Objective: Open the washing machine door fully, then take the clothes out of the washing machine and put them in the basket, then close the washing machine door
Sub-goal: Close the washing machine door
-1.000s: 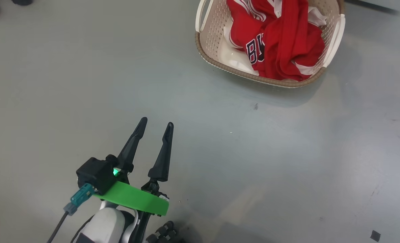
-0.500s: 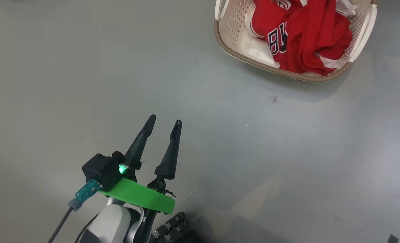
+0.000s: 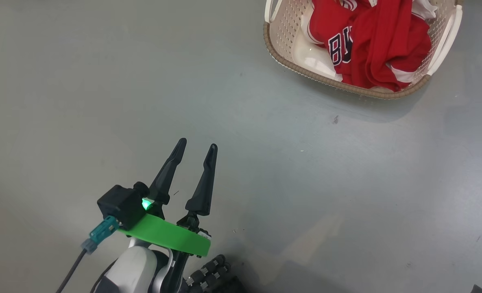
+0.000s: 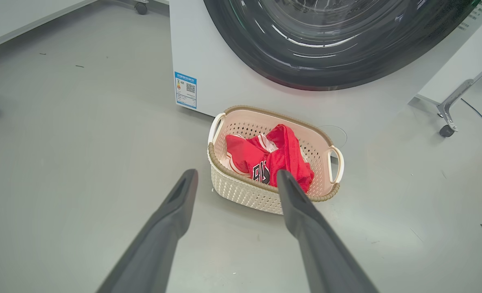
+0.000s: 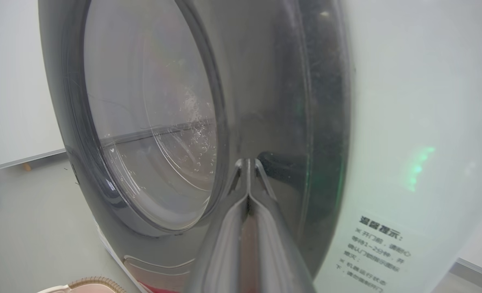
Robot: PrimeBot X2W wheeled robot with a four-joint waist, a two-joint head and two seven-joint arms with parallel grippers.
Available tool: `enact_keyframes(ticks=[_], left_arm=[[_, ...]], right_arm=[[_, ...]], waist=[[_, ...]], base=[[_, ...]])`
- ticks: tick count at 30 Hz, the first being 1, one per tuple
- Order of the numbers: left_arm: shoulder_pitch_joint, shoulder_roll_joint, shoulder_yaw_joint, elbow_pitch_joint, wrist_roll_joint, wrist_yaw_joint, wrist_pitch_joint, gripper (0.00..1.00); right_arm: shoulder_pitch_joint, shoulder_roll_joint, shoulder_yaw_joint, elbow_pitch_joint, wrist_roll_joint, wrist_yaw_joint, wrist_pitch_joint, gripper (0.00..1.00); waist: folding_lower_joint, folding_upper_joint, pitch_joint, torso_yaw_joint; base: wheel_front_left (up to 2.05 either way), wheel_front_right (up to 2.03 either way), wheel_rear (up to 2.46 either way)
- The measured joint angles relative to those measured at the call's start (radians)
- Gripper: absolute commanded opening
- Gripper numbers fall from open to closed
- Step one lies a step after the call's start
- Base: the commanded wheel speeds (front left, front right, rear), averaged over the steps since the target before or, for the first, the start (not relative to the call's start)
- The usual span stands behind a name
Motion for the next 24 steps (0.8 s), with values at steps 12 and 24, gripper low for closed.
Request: enact_keyframes(ticks=[12,24], left_arm=[[-0.017,-0.001,-0.006,0.006,-0.013,0.000,0.000,1.00],[-0.053,-0.002,0.080,0.040,0.059,0.006,0.000,1.00]], right_arm=[[-0.003,-0.002,0.017,0.052,-0.012,0.000,-0.042,0.00],[0.142,0.075,0.058,0.084,-0.003,-0.006,-0.128,0.00]], waist=[[0.0000,0.0000,-0.015,0.007],[-0.0001,0.0000,-0.113,-0.016]], base=[[0.00,0.00,0.00],[0.00,0.00,0.00]])
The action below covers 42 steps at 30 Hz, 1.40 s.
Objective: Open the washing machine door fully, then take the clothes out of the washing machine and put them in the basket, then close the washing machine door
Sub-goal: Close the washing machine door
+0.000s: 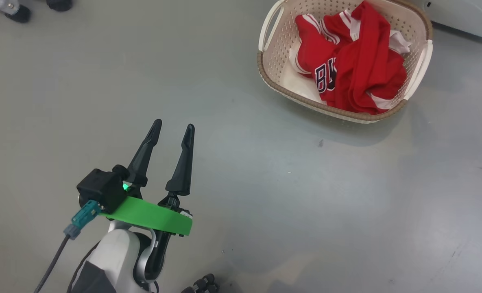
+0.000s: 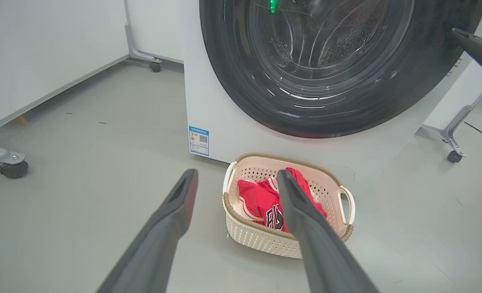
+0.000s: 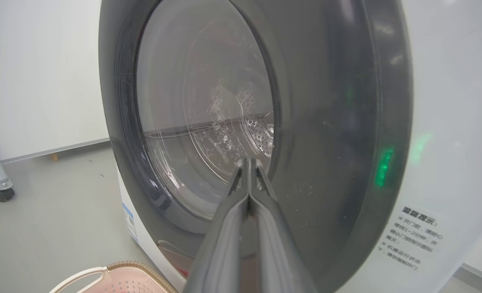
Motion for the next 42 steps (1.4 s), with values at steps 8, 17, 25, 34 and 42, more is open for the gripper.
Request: enact_keyframes(ticks=[8,17,25,34,42], left_arm=[[-0.004,0.000,0.059,0.035,0.056,0.000,0.000,1.00],[0.004,0.017,0.090,0.076,0.093,0.000,0.000,1.00],[0.073,0.049,0.145,0.096,0.101,-0.001,0.000,1.00],[0.162,0.062,0.181,0.118,0.107,-0.002,0.000,1.00],[0.217,0.064,0.199,0.106,0.107,-0.002,0.000,1.00]], right_arm=[[0.081,0.041,0.022,-0.003,-0.004,-0.002,-0.009,0.00],[0.203,0.092,-0.007,-0.008,0.020,-0.038,-0.014,0.00],[0.341,0.176,-0.060,-0.055,0.078,-0.067,-0.014,0.00],[0.533,0.218,-0.106,-0.097,0.111,-0.090,-0.014,0.00],[0.639,0.222,-0.125,-0.151,0.111,-0.090,-0.014,0.00]], waist=[[0.0000,0.0000,-0.074,-0.067],[0.0000,0.0000,-0.167,-0.161],[-0.0001,0.0000,-0.256,-0.249],[-0.0001,0.0000,-0.375,-0.351],[-0.0001,0.0000,-0.448,-0.428]], base=[[0.00,0.00,0.00],[0.00,0.00,0.00],[0.00,0.00,0.00],[0.00,0.00,0.00],[0.00,0.00,0.00]])
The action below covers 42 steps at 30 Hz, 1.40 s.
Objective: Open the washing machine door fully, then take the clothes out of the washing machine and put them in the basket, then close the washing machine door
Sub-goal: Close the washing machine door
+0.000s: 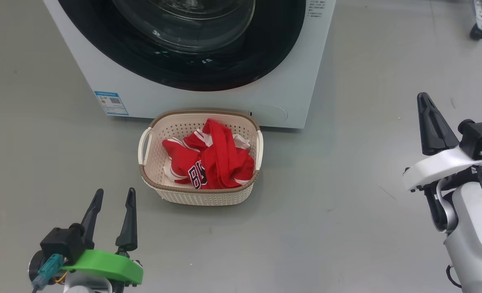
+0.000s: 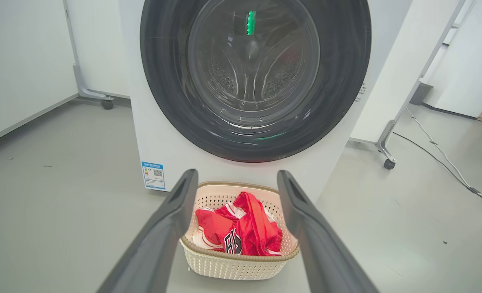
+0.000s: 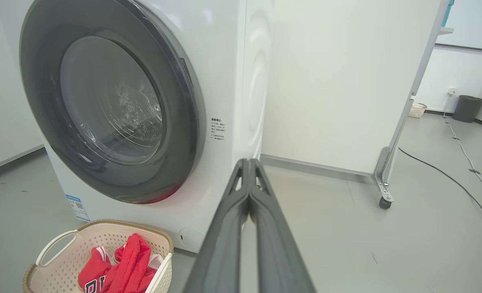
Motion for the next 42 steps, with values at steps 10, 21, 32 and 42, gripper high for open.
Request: enact_keyframes(ticks=[10,21,32,42], left_arm=[[0.001,-0.005,0.002,-0.017,0.001,-0.006,0.000,1.00],[0.026,-0.011,0.011,-0.015,0.001,-0.009,0.000,1.00],[0.043,-0.016,0.019,-0.012,0.001,-0.010,0.000,1.00],[0.053,-0.021,0.030,-0.016,0.008,-0.010,0.000,1.00]], right_arm=[[0.089,0.014,-0.032,-0.068,0.001,-0.010,0.000,0.31],[0.199,0.044,-0.043,-0.100,-0.003,-0.010,0.000,1.00],[0.241,0.058,-0.056,-0.135,-0.012,-0.009,0.000,1.00],[0.281,0.072,-0.065,-0.155,-0.028,-0.007,0.000,1.00]], waist=[[0.0000,0.0000,-0.026,-0.047],[0.0000,0.0000,-0.048,-0.050],[0.0000,0.0000,-0.062,-0.053],[0.0000,0.0000,-0.069,-0.052]], base=[[0.00,0.00,0.00],[0.00,0.00,0.00],[0.00,0.00,0.00],[0.00,0.00,0.00]])
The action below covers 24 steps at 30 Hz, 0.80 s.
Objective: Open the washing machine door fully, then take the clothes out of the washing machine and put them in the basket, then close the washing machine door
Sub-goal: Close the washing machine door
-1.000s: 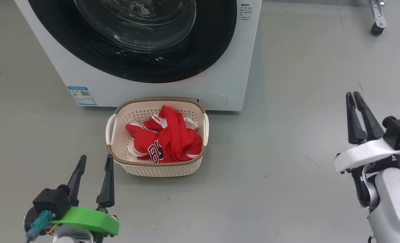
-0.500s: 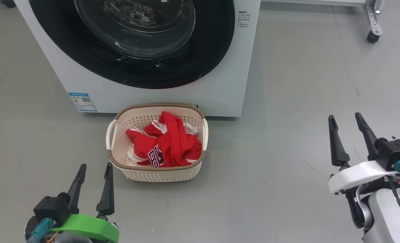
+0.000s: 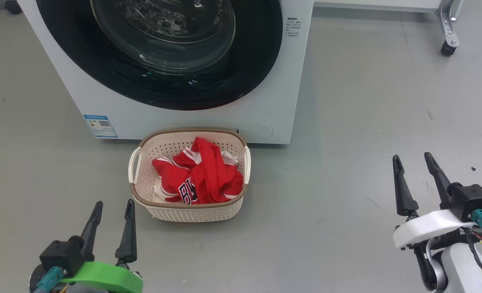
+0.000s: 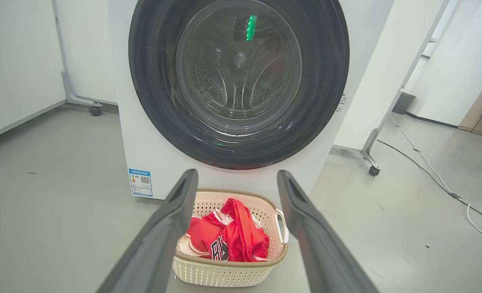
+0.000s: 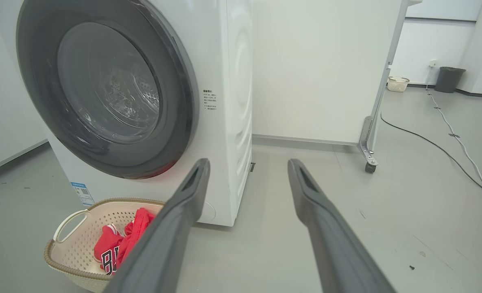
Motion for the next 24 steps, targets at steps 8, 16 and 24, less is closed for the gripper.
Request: enact_keyframes(ticks=[8,16,24], left_arm=[[0.001,-0.007,-0.003,0.000,0.001,-0.004,0.000,1.00],[0.002,-0.009,-0.007,-0.001,0.012,-0.009,0.000,1.00],[0.003,-0.011,-0.003,0.004,0.012,-0.011,0.000,1.00]], right_arm=[[0.006,0.004,-0.009,-0.016,-0.009,0.001,0.000,1.00],[0.025,0.011,-0.012,-0.024,-0.017,0.010,0.000,1.00],[0.025,0.013,-0.018,-0.024,-0.026,0.018,0.000,1.00]], waist=[[0.0000,0.0000,0.000,-0.001],[0.0000,0.0000,0.002,0.000],[0.0000,0.0000,0.001,0.003]], base=[[0.00,0.00,0.00],[0.00,0.00,0.00],[0.00,0.00,0.00]])
